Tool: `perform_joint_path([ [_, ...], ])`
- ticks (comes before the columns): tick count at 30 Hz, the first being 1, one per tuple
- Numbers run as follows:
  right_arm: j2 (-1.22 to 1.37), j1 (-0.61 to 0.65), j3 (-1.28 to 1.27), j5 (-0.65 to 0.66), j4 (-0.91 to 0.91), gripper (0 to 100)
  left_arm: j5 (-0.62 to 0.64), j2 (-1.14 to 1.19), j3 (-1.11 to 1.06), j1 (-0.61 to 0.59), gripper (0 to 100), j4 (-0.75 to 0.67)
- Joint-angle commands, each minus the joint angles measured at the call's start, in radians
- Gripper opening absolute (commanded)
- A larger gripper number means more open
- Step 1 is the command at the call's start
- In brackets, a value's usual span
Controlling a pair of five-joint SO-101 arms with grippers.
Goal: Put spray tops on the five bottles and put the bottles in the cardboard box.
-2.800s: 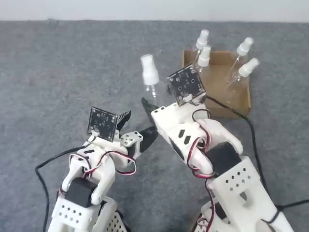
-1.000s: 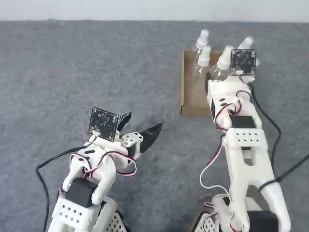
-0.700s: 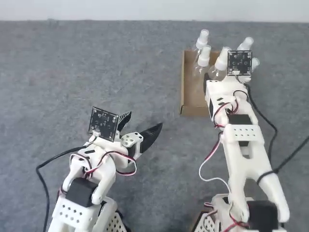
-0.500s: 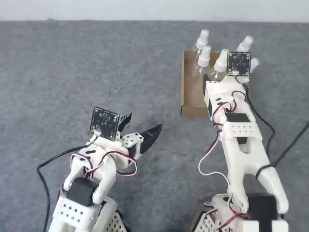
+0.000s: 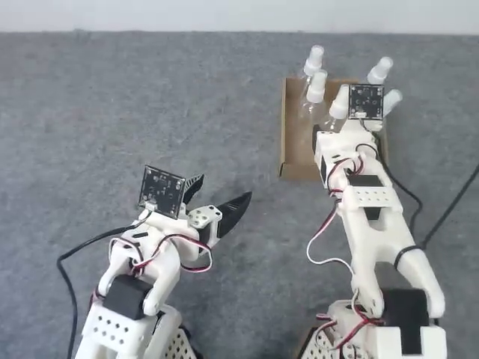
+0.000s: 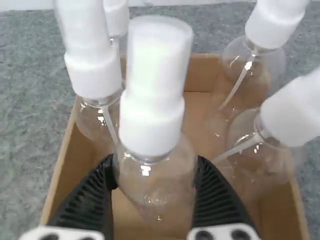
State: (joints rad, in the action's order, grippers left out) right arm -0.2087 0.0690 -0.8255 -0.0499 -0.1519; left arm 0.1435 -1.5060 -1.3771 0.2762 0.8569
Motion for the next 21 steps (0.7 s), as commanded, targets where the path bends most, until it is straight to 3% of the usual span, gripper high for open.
perform_joint_path([
  [1, -0.007, -0.01, 0.009, -0.008, 0.019, 0.7, 0.008, -0.018, 0.012, -0.003, 30, -0.026],
  [14, -0.007, -0.005, 0.009, -0.006, 0.015, 0.7, 0.008, -0.018, 0.012, -0.003, 30, -0.026],
  [21, -0.007, -0.001, 0.0, -0.006, 0.015, 13.5, 0.008, -0.018, 0.012, -0.003, 30, -0.026],
])
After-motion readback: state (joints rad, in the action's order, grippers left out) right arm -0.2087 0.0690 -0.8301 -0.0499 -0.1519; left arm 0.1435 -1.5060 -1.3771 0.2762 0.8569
